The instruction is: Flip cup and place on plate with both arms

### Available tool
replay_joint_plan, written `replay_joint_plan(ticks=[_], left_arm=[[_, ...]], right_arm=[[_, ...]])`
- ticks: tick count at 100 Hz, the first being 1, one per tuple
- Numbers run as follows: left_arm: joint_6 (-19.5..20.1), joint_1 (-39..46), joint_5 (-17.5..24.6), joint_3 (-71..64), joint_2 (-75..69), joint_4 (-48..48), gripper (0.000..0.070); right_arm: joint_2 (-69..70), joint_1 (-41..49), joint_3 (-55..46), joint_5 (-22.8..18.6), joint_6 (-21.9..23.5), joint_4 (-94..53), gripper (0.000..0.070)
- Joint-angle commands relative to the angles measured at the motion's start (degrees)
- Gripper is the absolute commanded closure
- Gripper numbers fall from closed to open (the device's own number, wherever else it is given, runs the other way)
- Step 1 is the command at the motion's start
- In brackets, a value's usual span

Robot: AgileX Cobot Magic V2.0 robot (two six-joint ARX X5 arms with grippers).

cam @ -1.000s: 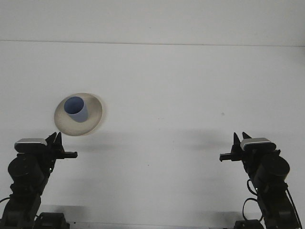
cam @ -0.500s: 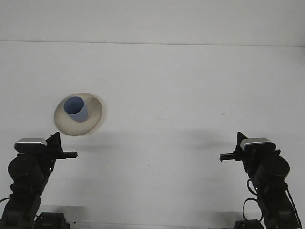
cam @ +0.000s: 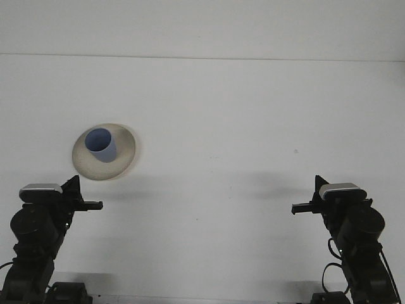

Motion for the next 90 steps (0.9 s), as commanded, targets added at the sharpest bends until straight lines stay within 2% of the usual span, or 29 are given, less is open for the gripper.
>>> replay_joint_plan(ticks=[1, 26, 36, 64, 90], left_arm=[[0.74, -0.04, 0.11, 0.83, 0.02, 0.61, 0.0689], [1.62, 0.00, -2.51, 0.63, -1.29, 1.53, 0.0689], [1.53, -0.04, -2.49, -0.98, -2.84, 5.79, 0.0689], [1.14, -0.11, -2.45, -14.88, -12.20, 21.49, 0.0689], [1.14, -0.44, -2.45, -26.51, -25.09, 23.19, 0.0689]], right_arm=[[0.09, 0.04, 0.24, 0.20, -0.24, 0.81, 0.0700], [0.09, 0.04, 0.24, 0.20, -0.24, 0.81, 0.0700], [0.09, 0.04, 0.24, 0.20, -0.24, 0.81, 0.0700], [0.09, 0.04, 0.24, 0.20, -0.24, 0.81, 0.0700], [0.09, 0.04, 0.24, 0.20, -0.24, 0.81, 0.0700]])
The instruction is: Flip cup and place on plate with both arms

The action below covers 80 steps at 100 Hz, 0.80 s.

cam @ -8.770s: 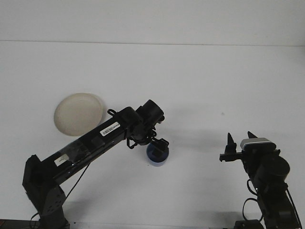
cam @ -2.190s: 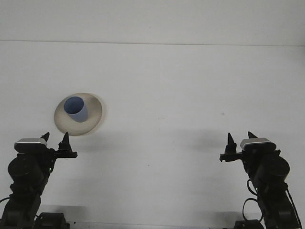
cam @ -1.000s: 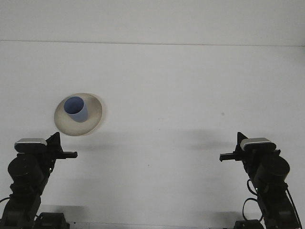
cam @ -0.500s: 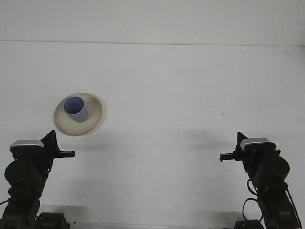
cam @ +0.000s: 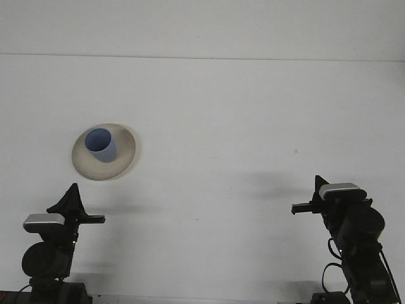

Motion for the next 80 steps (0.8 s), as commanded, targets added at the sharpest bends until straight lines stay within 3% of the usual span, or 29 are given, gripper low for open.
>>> replay_joint_plan(ticks=[1, 80], left_arm=[[0.26, -0.17, -0.37, -1.81, -2.91, 0.85, 0.0689], [-0.15, -0.74, 0.35, -9.68, -6.23, 5.44, 0.0689]], right_arm=[[0.09, 0.04, 0.24, 0.20, -0.24, 0.81, 0.0700], [0.09, 0.02, 0.24, 0.20, -0.24, 1.25, 0.0700]])
